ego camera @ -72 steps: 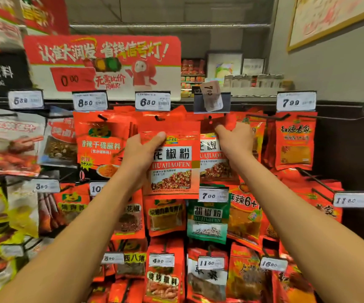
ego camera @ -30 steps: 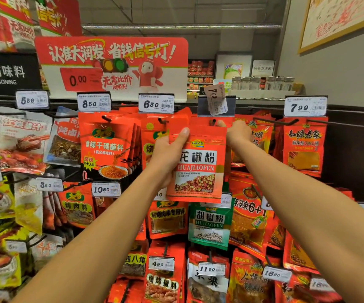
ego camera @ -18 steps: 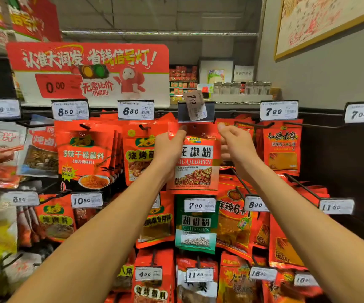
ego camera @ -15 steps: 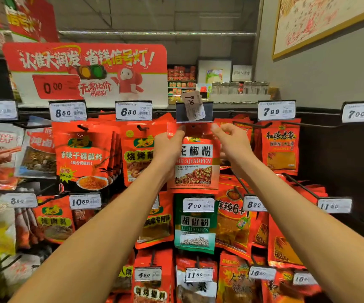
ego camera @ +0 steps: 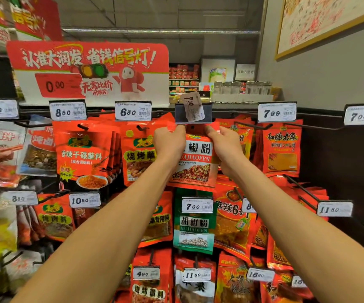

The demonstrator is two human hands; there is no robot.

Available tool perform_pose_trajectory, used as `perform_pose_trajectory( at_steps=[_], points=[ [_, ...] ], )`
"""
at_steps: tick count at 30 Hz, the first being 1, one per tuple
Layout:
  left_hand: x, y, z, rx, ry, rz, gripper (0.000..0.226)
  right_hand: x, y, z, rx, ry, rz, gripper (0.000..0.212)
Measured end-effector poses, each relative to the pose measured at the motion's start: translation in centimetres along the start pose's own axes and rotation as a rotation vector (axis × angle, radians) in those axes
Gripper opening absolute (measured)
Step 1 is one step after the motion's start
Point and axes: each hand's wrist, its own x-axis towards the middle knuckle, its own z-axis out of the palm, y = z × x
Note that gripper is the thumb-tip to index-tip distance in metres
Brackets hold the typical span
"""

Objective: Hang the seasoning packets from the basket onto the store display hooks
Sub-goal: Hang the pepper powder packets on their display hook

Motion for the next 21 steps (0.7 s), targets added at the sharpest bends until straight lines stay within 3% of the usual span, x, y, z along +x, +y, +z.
perform_pose_trajectory(
  at_steps=[7, 10, 16, 19, 21],
  points=[
    [0.5, -1.3, 0.1, -0.062, -0.045, -0.178, 0.015, 0.1, 0.8, 0.3, 0.022, 0.028, 0.046, 0.018],
    [1.2, -1.6, 0.1, -0.074, -0.078, -0.227, 0.023, 0.6, 1.6, 0.7, 0.005, 0.031, 0.069, 0.013],
    [1.8, -2.5, 0.5, 0.166, -0.017, -0.090, 0.040, 2.8, 3.1, 1.8, -0.078, 0.142, 0.069, 0.016],
    [2.1, -3.0, -0.3, 0.176, -0.026, -0.078, 0.021, 4.3, 3.3, 2.3, -0.172, 0.185, 0.050, 0.020],
    [2.4, -3.2, -0.9, 0.226, -0.046, -0.050, 0.029, 5.5, 3.1, 2.6, -0.241, 0.204, 0.054, 0.023]
  ],
)
